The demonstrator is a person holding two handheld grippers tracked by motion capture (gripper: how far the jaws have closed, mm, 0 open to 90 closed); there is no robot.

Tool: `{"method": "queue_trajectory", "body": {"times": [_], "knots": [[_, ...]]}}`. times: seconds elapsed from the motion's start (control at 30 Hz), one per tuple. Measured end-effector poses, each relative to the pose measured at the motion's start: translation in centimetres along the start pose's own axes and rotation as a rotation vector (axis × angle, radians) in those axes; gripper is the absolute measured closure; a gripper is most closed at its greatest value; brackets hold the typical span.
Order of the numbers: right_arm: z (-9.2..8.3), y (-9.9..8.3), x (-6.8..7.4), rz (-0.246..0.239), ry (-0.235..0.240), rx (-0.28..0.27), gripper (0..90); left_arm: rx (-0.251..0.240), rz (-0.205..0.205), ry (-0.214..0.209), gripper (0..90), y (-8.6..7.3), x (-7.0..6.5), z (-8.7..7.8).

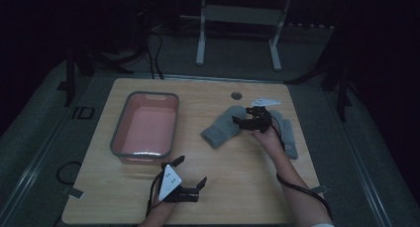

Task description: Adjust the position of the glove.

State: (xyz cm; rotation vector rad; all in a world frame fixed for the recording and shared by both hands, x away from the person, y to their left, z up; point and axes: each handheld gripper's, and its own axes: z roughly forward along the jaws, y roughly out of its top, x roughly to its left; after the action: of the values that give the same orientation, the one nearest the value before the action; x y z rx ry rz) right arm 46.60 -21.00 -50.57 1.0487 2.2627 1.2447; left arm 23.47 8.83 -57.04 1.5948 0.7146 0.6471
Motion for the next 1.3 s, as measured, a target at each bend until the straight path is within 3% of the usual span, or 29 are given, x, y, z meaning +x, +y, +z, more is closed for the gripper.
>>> {"method": "queue_trajectory", "body": {"times": [0.37, 0.47, 0.57, 0.73, 0.8, 0.87, 0.93, 1.1, 1.2, 1.3], "knots": [[4.6, -0.3, -0.1, -0.008, -0.026, 0.095, 22.8, -0.002, -0.003, -0.001, 0.0, 0.0, 0.0, 0.0], [5.6, -0.7, 0.3, -0.032, -0.022, 0.124, 23.0, 0.000, -0.007, 0.001, 0.0, 0.0, 0.1, 0.0], [6.2, -1.0, 0.6, -0.067, -0.050, 0.151, 29.2, 0.000, -0.005, 0.001, 0.1, 0.0, 0.1, 0.0], [6.4, -1.1, 1.1, -0.074, -0.078, 0.177, 46.1, 0.000, -0.007, 0.001, 0.1, 0.0, 0.1, 0.0], [6.4, -1.1, 1.2, -0.079, -0.069, 0.177, 55.5, -0.001, -0.007, 0.001, 0.1, 0.0, 0.1, 0.0], [6.3, -1.1, 1.3, -0.063, -0.055, 0.177, 70.6, -0.001, -0.004, 0.002, 0.1, 0.0, 0.0, 0.0], [6.2, -1.0, 1.3, -0.044, -0.043, 0.180, 77.7, -0.001, -0.003, 0.002, 0.1, 0.0, 0.0, 0.0], [5.4, 0.0, 0.9, -0.018, 0.003, 0.193, 81.7, -0.001, -0.013, 0.002, 0.1, 0.0, 0.1, 0.0], [4.3, 0.8, 0.8, -0.034, 0.041, 0.187, 82.0, -0.001, -0.008, 0.002, 0.1, 0.0, 0.1, 0.0], [3.0, 1.6, 0.8, -0.050, 0.111, 0.177, 82.1, -0.001, -0.008, 0.003, 0.1, 0.0, 0.1, 0.0]]}}
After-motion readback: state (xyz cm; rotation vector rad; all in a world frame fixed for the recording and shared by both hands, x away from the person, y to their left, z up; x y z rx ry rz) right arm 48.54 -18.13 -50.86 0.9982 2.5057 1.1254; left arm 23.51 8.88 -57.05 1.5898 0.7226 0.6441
